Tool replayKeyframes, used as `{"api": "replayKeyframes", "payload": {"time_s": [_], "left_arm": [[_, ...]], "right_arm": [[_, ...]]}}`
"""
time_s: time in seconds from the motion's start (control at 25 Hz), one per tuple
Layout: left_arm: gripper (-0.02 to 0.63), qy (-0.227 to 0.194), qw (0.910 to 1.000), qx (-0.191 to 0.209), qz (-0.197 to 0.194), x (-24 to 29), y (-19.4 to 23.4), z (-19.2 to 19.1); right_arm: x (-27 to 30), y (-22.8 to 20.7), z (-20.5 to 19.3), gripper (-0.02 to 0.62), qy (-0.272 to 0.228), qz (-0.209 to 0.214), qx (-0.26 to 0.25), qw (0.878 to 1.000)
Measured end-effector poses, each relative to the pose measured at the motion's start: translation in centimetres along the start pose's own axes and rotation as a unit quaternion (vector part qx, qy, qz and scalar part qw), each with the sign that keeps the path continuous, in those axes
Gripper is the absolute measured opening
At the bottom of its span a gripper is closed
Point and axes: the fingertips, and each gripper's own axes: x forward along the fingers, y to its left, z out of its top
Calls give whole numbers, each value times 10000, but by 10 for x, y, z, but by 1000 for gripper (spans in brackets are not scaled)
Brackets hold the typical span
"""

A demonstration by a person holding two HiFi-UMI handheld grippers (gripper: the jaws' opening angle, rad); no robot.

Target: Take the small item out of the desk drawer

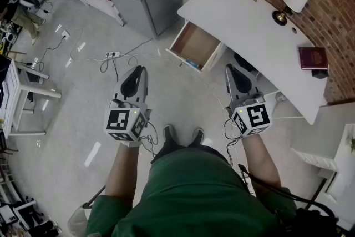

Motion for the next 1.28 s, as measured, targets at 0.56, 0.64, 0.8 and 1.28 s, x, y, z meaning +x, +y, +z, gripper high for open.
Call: {"api": "replayKeyframes", "payload": {"time_s": [0.56, 0.64, 0.8, 1.28], "left_arm": [[33, -183, 9992, 46, -357, -14, 65, 14], [32, -175, 9989, 31, -428, -13, 76, 12], [33, -119, 9982, -21, -584, -13, 95, 9], [34, -24, 9949, -101, -1005, 11, 105, -1]], "right_arm": [[24, 42, 6, 5, 223, -546, -30, 9983], [30, 48, 3, 5, 327, -630, -65, 9975], [41, 61, -4, 5, 513, -759, -94, 9957], [58, 61, -22, 5, 882, -1026, -239, 9905]]}}
